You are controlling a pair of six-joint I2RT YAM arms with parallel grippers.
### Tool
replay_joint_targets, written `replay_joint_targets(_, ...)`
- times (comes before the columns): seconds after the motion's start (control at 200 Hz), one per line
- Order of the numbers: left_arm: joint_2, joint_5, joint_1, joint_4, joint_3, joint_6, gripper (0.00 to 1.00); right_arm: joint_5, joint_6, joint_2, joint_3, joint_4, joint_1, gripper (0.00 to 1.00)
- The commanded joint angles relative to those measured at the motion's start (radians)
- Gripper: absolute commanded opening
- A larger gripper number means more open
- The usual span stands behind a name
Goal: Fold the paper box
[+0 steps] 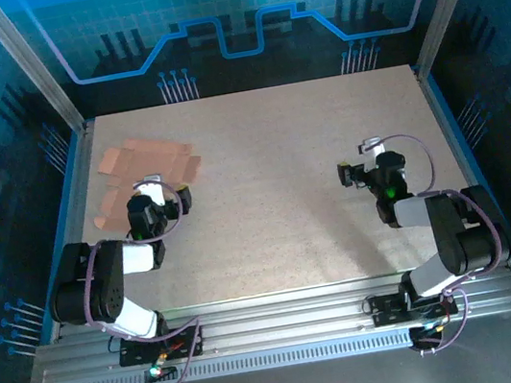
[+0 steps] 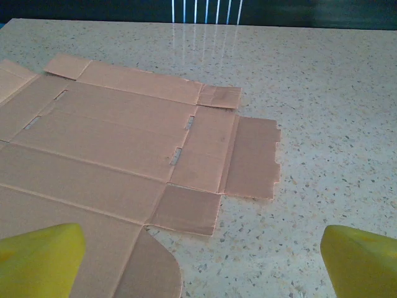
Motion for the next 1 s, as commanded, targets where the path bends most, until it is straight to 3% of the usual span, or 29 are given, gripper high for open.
replay_joint_targets(0.0,-0.001,0.002,0.003,0.023,0.010,-0.006,0.99,0.004,-0.014,0.007,0.014,0.026,0.012,1.00)
replay_joint_targets(0.715,-0.024,0.017,0.002,0.025,0.002,0.004,0.99,0.000,-0.013,0.006,0.012,0.029,0.010,1.00)
replay_joint_targets(0.83,-0.180,-0.064,-0.005,-0.149,0.028,-0.017,0.99,0.005,-0.009,-0.062,0.027,-0.048,0.010,1.00)
replay_joint_targets(0.915,-0.305,-0.152,-0.008,-0.335,0.093,-0.085,0.99,-0.022,0.000,-0.161,0.063,-0.209,0.010,1.00)
replay_joint_targets(0.996,-0.337,-0.165,-0.006,-0.506,0.197,-0.102,0.99,-0.056,0.034,-0.248,0.110,-0.364,0.023,1.00)
